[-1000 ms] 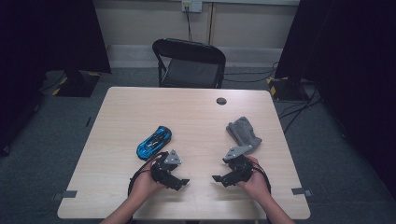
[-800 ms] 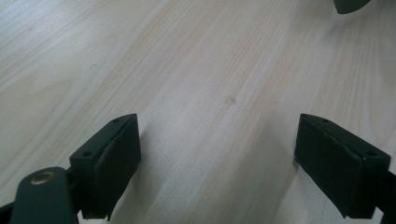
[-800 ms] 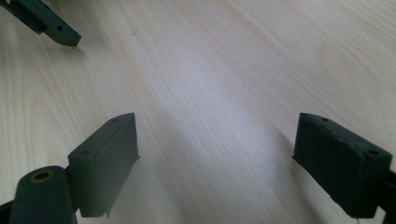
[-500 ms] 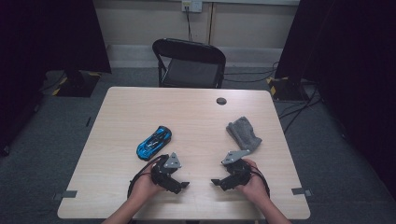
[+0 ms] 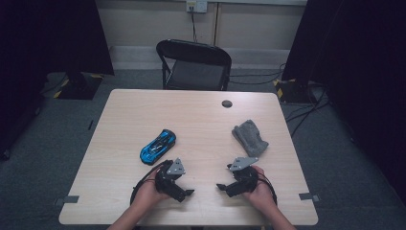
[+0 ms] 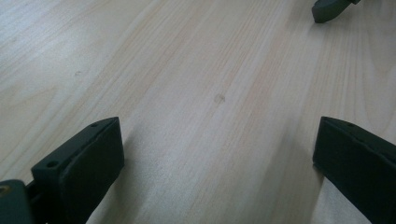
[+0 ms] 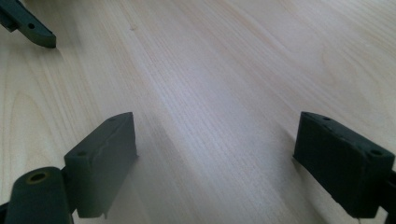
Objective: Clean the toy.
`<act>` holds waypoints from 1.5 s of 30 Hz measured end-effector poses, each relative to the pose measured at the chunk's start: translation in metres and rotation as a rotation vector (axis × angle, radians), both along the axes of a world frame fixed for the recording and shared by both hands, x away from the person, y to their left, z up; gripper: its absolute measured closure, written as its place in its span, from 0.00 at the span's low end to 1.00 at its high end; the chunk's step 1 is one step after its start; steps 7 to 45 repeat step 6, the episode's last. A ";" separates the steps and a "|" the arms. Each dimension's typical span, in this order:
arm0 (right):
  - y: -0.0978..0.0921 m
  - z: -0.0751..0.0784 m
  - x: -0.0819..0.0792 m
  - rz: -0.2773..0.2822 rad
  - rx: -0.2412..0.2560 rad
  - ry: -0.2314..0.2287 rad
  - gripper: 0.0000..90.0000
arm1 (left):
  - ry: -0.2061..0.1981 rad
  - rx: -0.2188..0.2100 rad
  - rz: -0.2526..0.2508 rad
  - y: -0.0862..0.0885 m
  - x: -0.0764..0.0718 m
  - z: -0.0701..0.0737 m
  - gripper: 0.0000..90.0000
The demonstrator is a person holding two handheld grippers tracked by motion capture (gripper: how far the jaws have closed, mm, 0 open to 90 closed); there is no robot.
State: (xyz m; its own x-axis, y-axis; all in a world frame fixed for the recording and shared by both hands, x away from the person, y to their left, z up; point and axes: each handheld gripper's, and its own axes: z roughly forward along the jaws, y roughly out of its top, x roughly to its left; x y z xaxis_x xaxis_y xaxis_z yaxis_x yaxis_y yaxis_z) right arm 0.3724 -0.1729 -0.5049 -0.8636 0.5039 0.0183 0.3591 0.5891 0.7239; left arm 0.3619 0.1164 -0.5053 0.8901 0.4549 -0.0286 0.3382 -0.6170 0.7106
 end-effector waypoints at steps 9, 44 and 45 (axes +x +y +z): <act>0.000 0.000 0.000 -0.012 -0.002 0.000 0.12 | 0.001 0.002 -0.002 0.000 0.000 0.000 0.01; 0.000 0.000 0.000 -0.012 -0.002 0.000 0.12 | 0.001 0.002 -0.002 0.000 0.000 0.000 0.01; 0.000 0.000 0.000 -0.012 -0.002 0.000 0.12 | 0.001 0.002 -0.002 0.000 0.000 0.000 0.01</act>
